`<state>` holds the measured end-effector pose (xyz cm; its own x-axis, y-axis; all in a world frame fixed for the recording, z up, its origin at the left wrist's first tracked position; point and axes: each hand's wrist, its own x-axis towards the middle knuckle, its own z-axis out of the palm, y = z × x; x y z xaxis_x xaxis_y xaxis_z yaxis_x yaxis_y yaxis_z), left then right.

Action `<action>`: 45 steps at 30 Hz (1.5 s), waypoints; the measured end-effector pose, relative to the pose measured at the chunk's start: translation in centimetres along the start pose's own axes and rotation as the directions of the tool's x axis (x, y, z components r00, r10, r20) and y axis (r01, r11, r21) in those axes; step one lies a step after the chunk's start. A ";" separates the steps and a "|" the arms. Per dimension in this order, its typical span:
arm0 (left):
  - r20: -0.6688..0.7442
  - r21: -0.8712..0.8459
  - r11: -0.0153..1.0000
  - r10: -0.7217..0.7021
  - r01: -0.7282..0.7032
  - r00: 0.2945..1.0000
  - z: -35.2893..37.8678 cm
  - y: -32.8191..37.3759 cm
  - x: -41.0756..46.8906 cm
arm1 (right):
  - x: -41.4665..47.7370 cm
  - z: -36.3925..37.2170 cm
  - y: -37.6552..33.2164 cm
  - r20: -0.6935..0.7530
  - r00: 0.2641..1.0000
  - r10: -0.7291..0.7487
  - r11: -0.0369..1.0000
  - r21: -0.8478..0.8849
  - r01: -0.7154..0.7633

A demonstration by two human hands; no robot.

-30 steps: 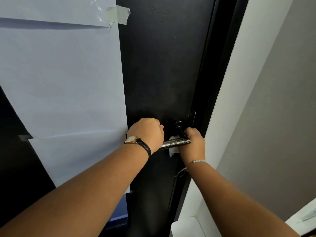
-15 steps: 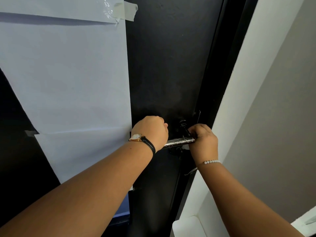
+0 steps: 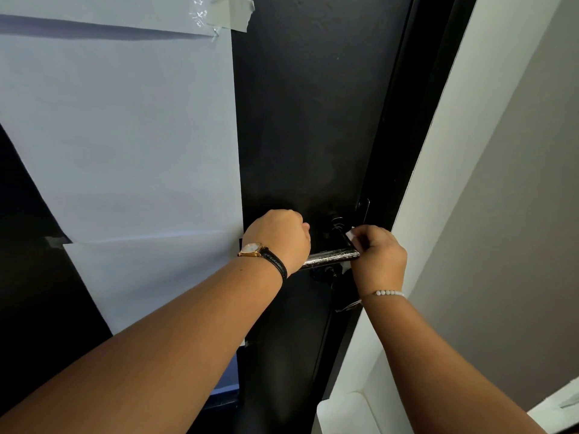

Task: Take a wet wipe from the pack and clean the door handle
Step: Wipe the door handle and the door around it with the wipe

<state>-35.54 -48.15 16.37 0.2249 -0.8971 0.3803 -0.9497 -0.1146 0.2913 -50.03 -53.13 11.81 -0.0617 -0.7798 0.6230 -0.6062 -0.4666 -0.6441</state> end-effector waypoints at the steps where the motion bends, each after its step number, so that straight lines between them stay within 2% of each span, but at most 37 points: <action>1: 0.002 -0.001 1.000 0.000 0.000 1.000 0.0 0.0 0.0 | 0.0 0.1 0.0 -0.012 1.000 0.019 0.999 0.031 -0.018; 5: 0.010 -0.013 1.000 -0.001 0.001 1.000 0.1 -0.1 0.2 | 0.0 0.5 -0.1 -0.060 0.990 0.127 0.979 0.168 -0.115; 8: 0.008 -0.018 1.000 0.008 -0.008 1.000 0.1 -0.1 0.1 | -0.1 0.4 -0.1 -0.076 0.992 0.097 0.979 0.189 -0.081; 10: 0.001 -0.025 1.000 0.012 -0.012 1.000 0.1 0.0 0.1 | -0.2 0.0 -0.1 -0.019 0.999 0.028 0.995 0.094 -0.026; 13: 0.011 -0.021 1.000 0.009 -0.009 1.000 0.1 0.0 0.2 | -0.2 -0.3 0.3 0.135 0.991 -0.024 0.984 -0.169 0.047; 15: 0.014 -0.020 1.000 0.005 -0.005 1.000 0.1 0.1 0.2 | 0.0 -0.7 0.4 0.177 0.984 -0.016 0.978 -0.203 0.053; 18: 0.018 -0.016 1.000 0.006 -0.006 1.000 0.0 0.1 0.2 | 0.7 -1.3 -0.5 0.046 0.998 -0.046 0.998 -0.032 0.048; 20: 0.024 -0.010 1.000 0.007 -0.007 1.000 0.0 0.1 0.2 | 1.2 -1.5 -1.0 0.002 0.997 -0.083 0.997 -0.005 0.083; 26: 0.026 0.004 1.000 0.008 -0.008 1.000 0.0 0.1 0.2 | 1.7 -1.4 -0.2 0.164 0.966 -0.199 0.949 -0.215 0.232; 29: 0.034 0.016 1.000 0.002 -0.002 0.999 -0.1 0.3 0.2 | 1.4 -1.5 0.0 0.314 0.934 -0.171 0.905 -0.325 0.275; 31: 0.041 0.024 1.000 -0.008 0.008 0.999 -0.2 0.3 0.2 | 0.8 -1.4 0.2 0.364 0.916 -0.170 0.887 -0.348 0.303; 33: 0.042 0.025 1.000 -0.012 0.011 0.999 -0.2 0.2 0.1 | 0.7 -1.6 0.5 0.303 0.931 -0.203 0.909 -0.296 0.294; 36: 0.032 0.015 1.000 -0.006 0.005 0.999 -0.1 0.1 0.0 | 1.4 -2.3 -0.3 0.131 0.971 -0.199 0.969 -0.121 0.215; 38: 0.031 0.010 1.000 -0.007 0.007 0.999 -0.1 0.1 0.0 | 2.1 -2.3 -0.9 0.067 0.970 -0.233 0.967 -0.085 0.238; 45: 0.027 0.011 1.000 0.000 -0.001 1.000 0.0 0.1 0.1 | 2.8 -2.6 -1.6 0.249 0.939 -0.239 0.925 -0.238 0.298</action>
<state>-35.61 -48.30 16.46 0.2187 -0.9083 0.3566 -0.9523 -0.1189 0.2812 -51.30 -53.51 15.75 0.2843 -0.7247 0.6277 -0.7672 -0.5646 -0.3043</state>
